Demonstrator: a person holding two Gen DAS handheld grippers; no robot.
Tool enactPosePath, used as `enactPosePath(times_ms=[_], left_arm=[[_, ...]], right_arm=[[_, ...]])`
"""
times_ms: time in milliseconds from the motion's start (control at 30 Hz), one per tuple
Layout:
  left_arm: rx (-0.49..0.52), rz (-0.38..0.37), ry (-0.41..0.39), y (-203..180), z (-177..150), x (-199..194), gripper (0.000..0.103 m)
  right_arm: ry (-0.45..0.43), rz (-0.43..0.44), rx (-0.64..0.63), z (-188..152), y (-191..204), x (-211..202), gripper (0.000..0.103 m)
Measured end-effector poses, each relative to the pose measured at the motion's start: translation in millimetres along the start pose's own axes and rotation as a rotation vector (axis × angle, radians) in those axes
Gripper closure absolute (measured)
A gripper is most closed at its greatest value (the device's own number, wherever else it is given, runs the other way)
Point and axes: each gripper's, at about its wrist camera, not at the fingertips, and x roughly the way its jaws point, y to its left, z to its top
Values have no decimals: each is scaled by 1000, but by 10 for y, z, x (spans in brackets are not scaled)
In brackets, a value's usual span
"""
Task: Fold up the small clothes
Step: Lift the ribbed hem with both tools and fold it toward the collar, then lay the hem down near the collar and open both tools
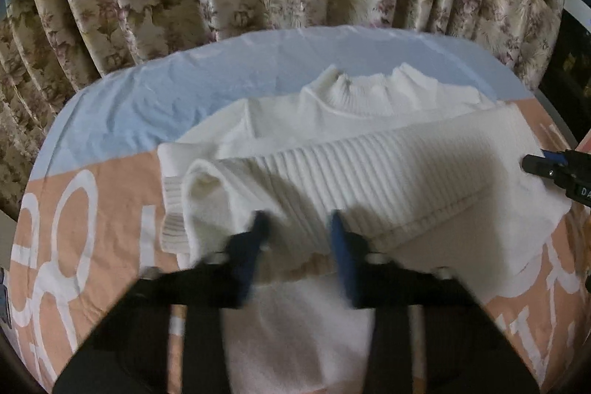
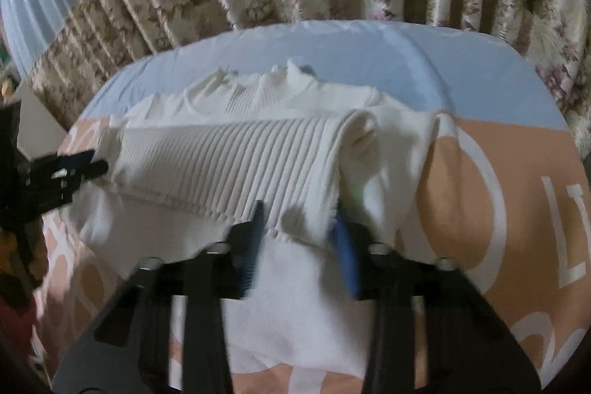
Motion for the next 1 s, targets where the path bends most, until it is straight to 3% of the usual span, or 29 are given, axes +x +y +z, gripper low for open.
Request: enactPosePath(times_ms=[33, 100, 300, 467, 533, 567, 600, 633, 800, 1000], left_arm=[[-5, 0, 3, 27, 8, 27, 88], [-21, -34, -3, 111, 23, 32, 95], [-22, -27, -37, 208, 173, -22, 96], [-107, 6, -89, 446, 604, 34, 96], [-144, 9, -88, 537, 737, 97, 92], [-169, 28, -97, 598, 802, 119, 76], [-181, 47, -101, 637, 833, 125, 52], [-195, 67, -111, 680, 850, 110, 46], [-196, 99, -126, 809, 767, -56, 39], [-138, 130, -56, 701, 355, -99, 39]], right_arm=[[6, -17, -16, -4, 15, 29, 92], [4, -3, -12, 1, 3, 30, 96], [-58, 82, 31, 206, -57, -109, 97], [-135, 119, 110, 660, -182, -110, 97], [-159, 127, 155, 829, -250, -49, 94], [-161, 124, 205, 931, -321, 33, 91], [-158, 116, 232, 995, -369, 94, 82], [-159, 108, 245, 1058, -414, 170, 73], [-132, 17, 212, 1061, -477, 246, 62], [-99, -16, 152, 725, -447, 87, 61]])
